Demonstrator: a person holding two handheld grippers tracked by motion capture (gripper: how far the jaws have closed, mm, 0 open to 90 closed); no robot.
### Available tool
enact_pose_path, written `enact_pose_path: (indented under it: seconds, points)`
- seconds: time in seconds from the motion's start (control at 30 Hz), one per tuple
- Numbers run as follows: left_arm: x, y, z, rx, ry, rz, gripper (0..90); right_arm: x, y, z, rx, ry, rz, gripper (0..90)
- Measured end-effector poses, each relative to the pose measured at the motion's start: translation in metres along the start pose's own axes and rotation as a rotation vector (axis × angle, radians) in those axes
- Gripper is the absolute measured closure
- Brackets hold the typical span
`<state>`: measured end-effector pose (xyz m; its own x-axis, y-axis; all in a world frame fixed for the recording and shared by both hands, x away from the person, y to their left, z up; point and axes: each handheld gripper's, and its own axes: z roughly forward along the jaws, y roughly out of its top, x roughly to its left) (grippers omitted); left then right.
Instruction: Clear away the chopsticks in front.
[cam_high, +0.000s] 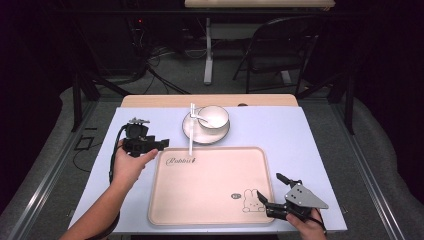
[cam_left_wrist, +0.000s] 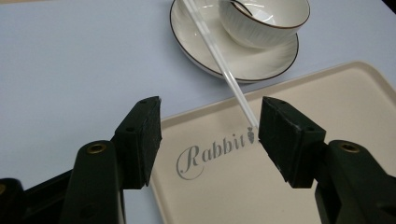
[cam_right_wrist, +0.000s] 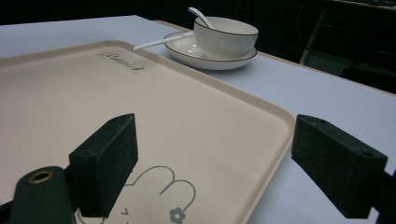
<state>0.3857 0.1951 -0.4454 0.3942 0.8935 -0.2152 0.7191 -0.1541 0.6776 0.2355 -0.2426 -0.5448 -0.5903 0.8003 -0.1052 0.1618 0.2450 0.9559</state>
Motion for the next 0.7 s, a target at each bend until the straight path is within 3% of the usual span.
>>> enact_pose_path:
  seconds: [0.5, 0.7]
  points:
    - [0.010, 0.031, 0.022, 0.030, 0.009, -0.067, 41.8, 0.000, 0.000, 0.000, 0.004, 0.005, 0.004, 14.0]
    - [0.012, 0.045, 0.029, 0.031, 0.041, -0.092, 43.6, 0.000, 0.000, 0.000, 0.004, 0.010, 0.002, 14.0]
